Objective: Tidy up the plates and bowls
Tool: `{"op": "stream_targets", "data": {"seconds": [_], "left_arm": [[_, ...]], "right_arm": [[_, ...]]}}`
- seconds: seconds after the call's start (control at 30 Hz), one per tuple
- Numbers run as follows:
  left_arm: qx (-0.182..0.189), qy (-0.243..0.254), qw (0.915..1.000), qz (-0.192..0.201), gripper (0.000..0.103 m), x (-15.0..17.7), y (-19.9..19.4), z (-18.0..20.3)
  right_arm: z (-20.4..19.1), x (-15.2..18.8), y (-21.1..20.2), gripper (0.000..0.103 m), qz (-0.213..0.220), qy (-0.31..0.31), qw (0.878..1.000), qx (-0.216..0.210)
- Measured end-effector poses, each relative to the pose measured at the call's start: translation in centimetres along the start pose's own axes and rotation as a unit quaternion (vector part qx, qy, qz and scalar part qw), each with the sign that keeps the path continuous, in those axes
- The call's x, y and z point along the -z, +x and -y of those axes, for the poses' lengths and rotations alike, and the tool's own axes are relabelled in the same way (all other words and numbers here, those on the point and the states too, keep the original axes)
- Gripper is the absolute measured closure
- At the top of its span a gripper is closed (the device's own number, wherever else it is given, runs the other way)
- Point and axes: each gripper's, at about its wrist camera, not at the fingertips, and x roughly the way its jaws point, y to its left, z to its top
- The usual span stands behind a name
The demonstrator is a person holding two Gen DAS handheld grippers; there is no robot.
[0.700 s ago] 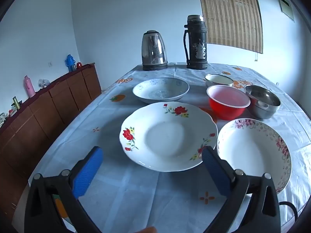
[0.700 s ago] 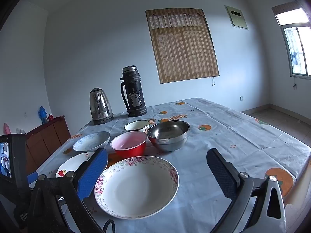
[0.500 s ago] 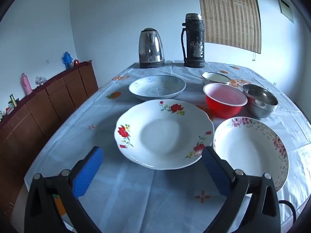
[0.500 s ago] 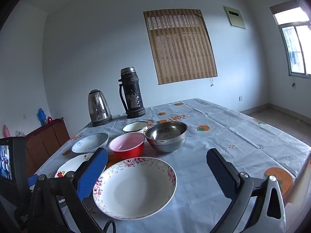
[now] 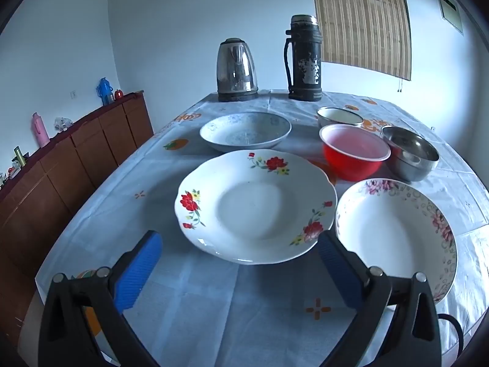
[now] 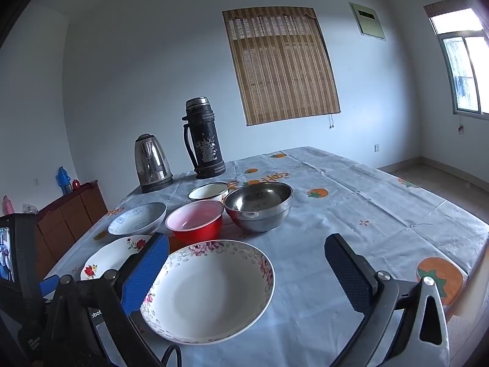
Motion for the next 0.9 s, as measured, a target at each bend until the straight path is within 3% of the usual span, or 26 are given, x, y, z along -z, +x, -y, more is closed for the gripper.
{"op": "stream_targets", "data": {"seconds": [0.9], "left_arm": [[0.000,0.005,1.0000,-0.007,0.000,0.04,0.35,0.20]], "right_arm": [[-0.07,-0.14,0.44,0.001,-0.008,-0.001,1.000,0.000]]}}
